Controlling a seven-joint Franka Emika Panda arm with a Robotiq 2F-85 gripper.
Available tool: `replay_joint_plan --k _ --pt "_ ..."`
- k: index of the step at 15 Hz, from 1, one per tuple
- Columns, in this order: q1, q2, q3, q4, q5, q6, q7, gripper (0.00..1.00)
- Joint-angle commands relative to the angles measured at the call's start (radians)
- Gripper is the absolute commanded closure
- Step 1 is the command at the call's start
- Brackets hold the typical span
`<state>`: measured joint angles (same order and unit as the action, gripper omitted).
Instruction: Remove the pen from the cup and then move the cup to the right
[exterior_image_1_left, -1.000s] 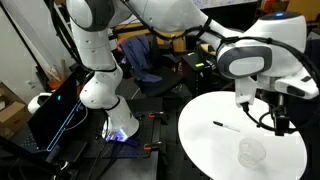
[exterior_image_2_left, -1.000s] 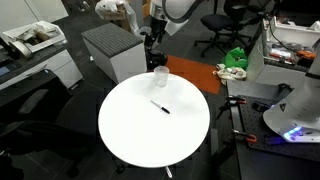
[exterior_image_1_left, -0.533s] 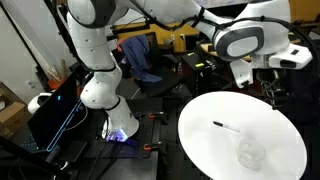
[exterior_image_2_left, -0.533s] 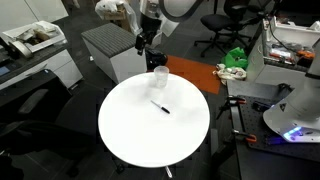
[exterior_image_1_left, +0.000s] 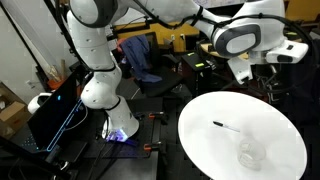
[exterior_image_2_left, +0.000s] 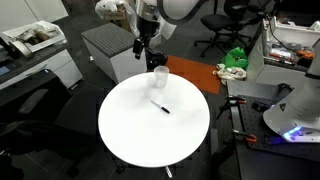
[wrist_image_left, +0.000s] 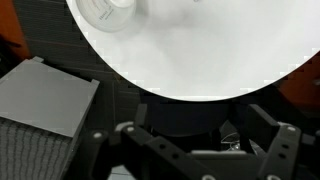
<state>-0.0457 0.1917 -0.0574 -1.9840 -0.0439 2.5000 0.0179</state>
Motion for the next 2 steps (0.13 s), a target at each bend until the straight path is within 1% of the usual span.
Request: replay_joint_plan --k 1,2 --pt "-0.001 0.000 0.001 0.002 0.000 -0.002 -0.001 0.00" --pt "-0.001 0.000 0.001 0.002 0.000 -0.002 -0.001 0.00"
